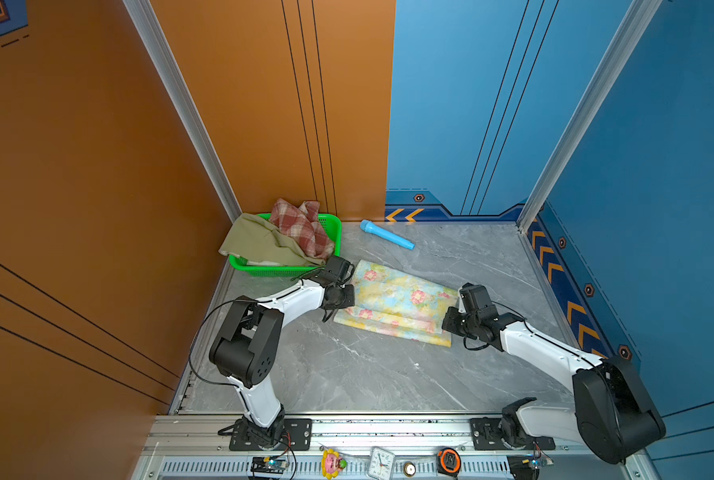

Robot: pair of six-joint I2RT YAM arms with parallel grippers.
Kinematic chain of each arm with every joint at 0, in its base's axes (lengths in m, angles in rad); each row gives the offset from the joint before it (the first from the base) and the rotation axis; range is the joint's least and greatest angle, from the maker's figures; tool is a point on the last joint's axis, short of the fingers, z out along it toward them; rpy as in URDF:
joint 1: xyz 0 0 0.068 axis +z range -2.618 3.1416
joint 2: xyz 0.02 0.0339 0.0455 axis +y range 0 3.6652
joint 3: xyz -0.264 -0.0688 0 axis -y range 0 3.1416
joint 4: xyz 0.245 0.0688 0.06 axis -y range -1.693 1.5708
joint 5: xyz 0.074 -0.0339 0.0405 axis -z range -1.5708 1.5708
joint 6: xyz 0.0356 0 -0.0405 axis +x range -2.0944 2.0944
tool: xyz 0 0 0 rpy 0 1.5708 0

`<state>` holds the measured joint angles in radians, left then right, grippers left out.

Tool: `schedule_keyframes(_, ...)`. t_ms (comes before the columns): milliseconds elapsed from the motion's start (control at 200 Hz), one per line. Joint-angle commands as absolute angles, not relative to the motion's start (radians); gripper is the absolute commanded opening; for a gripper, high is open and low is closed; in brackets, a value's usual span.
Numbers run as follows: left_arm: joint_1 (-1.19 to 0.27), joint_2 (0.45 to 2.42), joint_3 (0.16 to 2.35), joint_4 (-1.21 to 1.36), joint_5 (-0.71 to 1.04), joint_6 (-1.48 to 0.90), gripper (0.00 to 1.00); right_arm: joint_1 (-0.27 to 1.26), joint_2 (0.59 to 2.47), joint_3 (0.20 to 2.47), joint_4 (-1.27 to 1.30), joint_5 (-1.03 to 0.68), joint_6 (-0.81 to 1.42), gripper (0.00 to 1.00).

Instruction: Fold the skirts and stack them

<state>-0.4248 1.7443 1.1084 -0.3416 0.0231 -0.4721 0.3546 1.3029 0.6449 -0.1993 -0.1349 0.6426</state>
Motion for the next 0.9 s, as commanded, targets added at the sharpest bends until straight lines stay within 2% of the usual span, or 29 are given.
schedule_keyframes(0, -0.429, 1.691, 1.169, -0.388, 0.022, -0.476, 0.0, 0.36, 1.262, 0.72, -0.242, -0.123, 0.611, 0.0)
schedule_keyframes(300, -0.431, 1.607, 1.17, -0.411, 0.019, -0.479, 0.0, 0.377, 1.172, 0.737, -0.322, -0.12, 0.618, 0.0)
schedule_keyframes(591, -0.45, 1.583, 1.037, -0.37, 0.014, -0.519, 0.0, 0.383, 1.116, 0.581, -0.271, -0.118, 0.659, 0.0)
schedule_keyframes(891, -0.462, 1.622, 0.907, -0.308, -0.005, -0.539, 0.0, 0.388, 1.138, 0.433, -0.174, -0.105, 0.679, 0.0)
